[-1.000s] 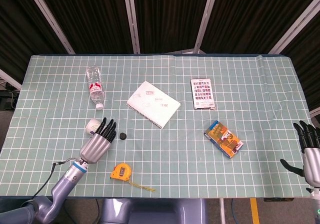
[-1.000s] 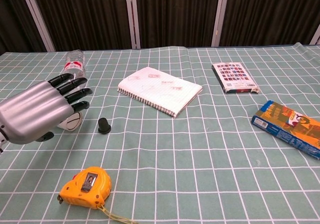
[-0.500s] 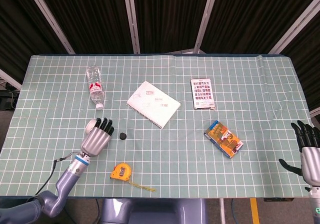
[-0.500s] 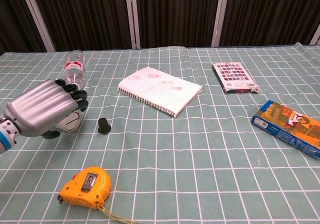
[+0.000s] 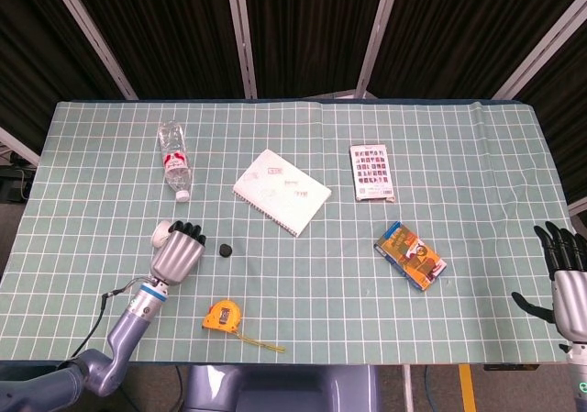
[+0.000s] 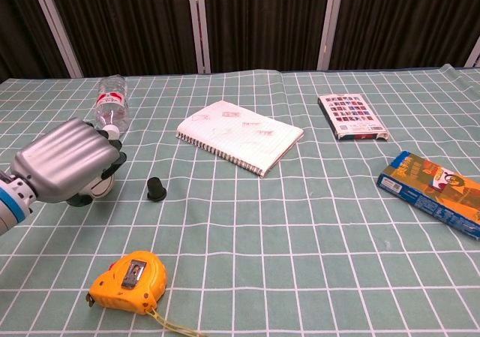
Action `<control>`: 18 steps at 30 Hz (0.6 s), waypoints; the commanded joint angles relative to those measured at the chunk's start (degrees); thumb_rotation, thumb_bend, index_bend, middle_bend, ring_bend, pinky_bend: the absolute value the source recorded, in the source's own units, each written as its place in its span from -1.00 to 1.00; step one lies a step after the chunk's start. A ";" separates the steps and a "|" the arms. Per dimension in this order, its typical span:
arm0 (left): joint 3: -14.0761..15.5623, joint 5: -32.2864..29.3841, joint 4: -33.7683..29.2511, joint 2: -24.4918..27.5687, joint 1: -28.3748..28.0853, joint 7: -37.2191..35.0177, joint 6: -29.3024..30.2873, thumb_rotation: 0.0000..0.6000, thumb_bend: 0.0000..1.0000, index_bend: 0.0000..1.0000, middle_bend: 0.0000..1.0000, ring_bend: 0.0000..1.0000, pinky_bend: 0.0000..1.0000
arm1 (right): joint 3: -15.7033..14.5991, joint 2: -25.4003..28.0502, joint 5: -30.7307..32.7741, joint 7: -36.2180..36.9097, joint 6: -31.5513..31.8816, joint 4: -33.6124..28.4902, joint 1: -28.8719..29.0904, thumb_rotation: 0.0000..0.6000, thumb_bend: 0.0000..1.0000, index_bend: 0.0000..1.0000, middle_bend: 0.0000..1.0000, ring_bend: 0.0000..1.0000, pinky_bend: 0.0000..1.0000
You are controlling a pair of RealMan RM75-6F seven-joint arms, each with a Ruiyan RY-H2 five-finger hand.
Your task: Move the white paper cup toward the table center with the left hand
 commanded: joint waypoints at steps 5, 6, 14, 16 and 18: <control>-3.35 -3.52 -6.27 3.84 0.17 -8.55 1.10 1.00 -0.97 0.22 -0.09 -0.08 0.06 | -0.04 0.10 -0.04 0.22 -0.07 -0.09 0.03 1.00 -1.00 -1.00 -1.00 -1.00 -1.00; -4.18 -4.46 -8.16 4.76 0.23 -11.08 1.06 1.00 -0.98 0.22 -0.08 -0.08 0.06 | -0.05 0.09 -0.05 0.20 -0.08 -0.11 0.04 1.00 -1.00 -1.00 -1.00 -1.00 -1.00; -8.96 -11.62 -21.70 11.76 0.87 -26.02 -1.36 1.00 -0.95 0.24 -0.07 -0.07 0.11 | -0.11 0.01 0.08 -0.02 -0.49 -0.26 0.21 1.00 -1.00 -1.00 -1.00 -1.00 -1.00; -10.16 -14.36 -25.47 13.17 1.17 -32.25 -3.22 1.00 -0.96 0.24 -0.07 -0.07 0.11 | -0.10 -0.01 0.14 -0.07 -0.55 -0.28 0.24 1.00 -1.00 -1.00 -1.00 -1.00 -1.00; -11.61 -17.15 -28.47 14.20 1.47 -39.35 -5.12 1.00 -0.96 0.24 -0.07 -0.07 0.11 | -0.09 -0.02 0.17 -0.11 -0.60 -0.29 0.27 1.00 -1.00 -1.00 -1.00 -1.00 -1.00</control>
